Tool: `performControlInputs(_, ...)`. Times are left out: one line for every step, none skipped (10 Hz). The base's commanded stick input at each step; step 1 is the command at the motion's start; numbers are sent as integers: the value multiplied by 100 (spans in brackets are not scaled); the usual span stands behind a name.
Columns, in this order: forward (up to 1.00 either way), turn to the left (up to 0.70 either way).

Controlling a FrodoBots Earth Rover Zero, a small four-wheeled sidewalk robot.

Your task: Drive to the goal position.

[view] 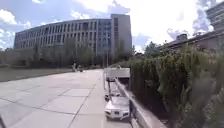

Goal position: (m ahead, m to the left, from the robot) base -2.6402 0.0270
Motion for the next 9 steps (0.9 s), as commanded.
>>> performControlInputs(0, 0)
performControlInputs(0, 0)
performControlInputs(0, 0)
performControlInputs(0, 0)
performControlInputs(-16, 0)
performControlInputs(-45, 0)
performControlInputs(-70, 0)
performControlInputs(-70, 0)
performControlInputs(-70, 0)
